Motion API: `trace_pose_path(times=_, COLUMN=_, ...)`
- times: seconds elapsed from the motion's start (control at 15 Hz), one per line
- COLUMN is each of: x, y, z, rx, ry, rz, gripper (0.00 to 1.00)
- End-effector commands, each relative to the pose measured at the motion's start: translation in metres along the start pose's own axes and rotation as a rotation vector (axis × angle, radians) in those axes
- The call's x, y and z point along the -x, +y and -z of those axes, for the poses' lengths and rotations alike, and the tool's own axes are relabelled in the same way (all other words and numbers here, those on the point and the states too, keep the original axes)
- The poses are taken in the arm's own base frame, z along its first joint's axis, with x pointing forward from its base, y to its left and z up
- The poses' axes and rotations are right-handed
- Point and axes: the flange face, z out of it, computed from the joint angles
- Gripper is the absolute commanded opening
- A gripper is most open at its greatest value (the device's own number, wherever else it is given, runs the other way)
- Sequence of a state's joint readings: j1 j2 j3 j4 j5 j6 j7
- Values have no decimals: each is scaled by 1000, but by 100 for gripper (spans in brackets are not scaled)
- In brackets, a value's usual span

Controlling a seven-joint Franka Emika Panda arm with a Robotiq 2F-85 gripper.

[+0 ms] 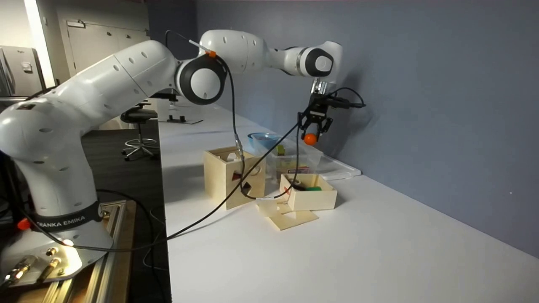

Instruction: Move the orange block to the left

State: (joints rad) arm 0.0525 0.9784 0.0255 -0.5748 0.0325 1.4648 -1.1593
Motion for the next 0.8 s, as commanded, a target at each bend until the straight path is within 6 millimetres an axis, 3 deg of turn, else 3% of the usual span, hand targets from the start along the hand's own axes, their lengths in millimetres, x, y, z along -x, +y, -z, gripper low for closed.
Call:
trace_pose_path(times=0.0, x=-27, y=-13, z=7, rx=34, ry=-30, rz=161, gripper=33)
trace_pose_path(times=0.27, x=-61, y=-28, z=10, rx=66, ry=-43, rz=362, gripper=33)
trace_pose_path(times=0.53, x=-99, y=-36, z=20, rx=177, ry=15, rz=430, gripper=33)
trace_pose_path(times=0.73, x=-117, y=-44, z=24, rx=204, ry=52, rz=495, gripper=33)
